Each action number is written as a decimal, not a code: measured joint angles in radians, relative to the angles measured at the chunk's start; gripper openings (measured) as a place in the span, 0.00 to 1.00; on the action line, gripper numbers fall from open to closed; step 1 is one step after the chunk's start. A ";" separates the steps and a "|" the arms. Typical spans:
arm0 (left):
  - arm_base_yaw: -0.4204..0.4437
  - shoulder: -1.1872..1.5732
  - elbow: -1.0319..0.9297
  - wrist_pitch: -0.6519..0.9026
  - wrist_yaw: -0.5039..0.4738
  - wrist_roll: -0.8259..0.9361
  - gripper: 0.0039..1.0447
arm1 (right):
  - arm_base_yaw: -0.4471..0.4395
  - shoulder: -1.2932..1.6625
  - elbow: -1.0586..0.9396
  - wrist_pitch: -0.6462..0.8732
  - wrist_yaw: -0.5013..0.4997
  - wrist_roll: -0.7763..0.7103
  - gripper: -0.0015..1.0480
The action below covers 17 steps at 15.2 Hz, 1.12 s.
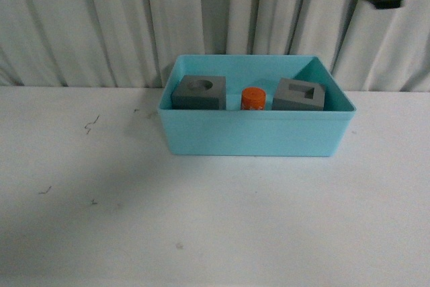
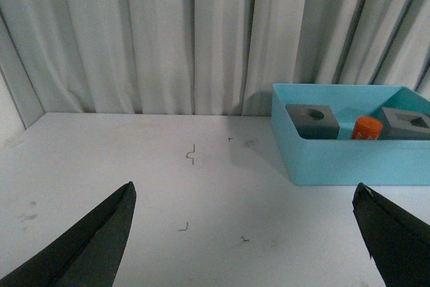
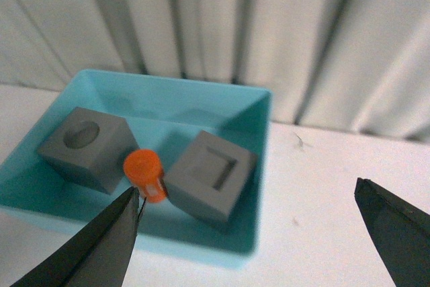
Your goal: Place gray and orange parts in blue box
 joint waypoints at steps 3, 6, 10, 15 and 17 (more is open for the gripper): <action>0.000 0.000 0.000 0.000 0.000 0.000 0.94 | -0.034 -0.266 -0.207 -0.046 0.068 0.118 0.94; 0.000 0.000 0.000 0.000 0.000 0.000 0.94 | -0.026 -0.278 -0.203 -0.034 0.064 0.140 0.94; 0.000 0.000 0.000 0.000 -0.001 0.000 0.94 | -0.029 -0.335 -0.525 0.483 0.180 0.060 0.59; 0.000 0.000 0.000 0.000 0.000 0.000 0.94 | -0.098 -0.619 -0.853 0.568 0.121 0.037 0.02; 0.000 0.000 0.000 0.000 0.000 0.000 0.94 | -0.098 -0.697 -0.911 0.542 0.121 0.037 0.02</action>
